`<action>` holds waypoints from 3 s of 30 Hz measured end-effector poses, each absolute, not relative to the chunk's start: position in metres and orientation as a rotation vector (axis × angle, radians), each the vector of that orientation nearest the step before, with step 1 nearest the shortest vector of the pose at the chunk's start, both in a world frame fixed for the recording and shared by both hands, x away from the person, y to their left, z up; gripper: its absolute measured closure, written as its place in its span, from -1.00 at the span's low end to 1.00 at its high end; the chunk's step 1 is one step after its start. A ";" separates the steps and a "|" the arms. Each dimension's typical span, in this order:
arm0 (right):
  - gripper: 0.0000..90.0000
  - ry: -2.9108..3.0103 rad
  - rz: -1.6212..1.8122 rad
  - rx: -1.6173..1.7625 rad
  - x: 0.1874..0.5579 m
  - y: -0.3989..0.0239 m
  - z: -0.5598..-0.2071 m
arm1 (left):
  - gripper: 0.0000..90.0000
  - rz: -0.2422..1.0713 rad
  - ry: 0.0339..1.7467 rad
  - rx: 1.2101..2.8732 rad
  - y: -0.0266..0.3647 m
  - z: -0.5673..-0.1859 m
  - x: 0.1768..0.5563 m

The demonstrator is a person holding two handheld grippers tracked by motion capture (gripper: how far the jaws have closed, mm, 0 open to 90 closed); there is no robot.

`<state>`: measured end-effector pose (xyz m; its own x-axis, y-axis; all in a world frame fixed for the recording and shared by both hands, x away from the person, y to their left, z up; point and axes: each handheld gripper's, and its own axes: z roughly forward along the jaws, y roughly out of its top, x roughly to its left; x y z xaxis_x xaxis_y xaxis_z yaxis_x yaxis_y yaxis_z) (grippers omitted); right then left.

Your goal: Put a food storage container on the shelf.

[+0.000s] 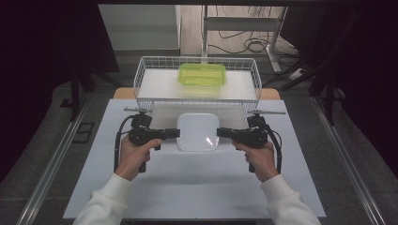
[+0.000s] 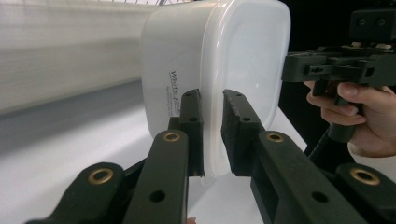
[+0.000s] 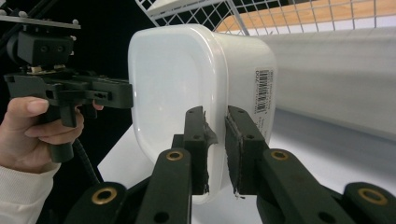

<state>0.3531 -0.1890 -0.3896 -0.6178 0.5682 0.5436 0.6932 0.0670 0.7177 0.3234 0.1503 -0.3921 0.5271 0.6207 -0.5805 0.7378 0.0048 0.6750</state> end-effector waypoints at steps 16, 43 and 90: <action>0.73 -2.199 -1.657 -1.315 0.361 -0.192 -0.358 | 0.77 -0.098 1.125 1.689 0.147 -0.356 0.336; 0.73 -2.197 -1.746 -1.270 0.396 -0.190 -0.292 | 0.77 -0.046 1.061 1.670 0.153 -0.290 0.374; 0.72 -2.248 -1.665 -1.374 0.480 -0.176 -0.248 | 0.76 -0.116 1.120 1.616 0.161 -0.266 0.466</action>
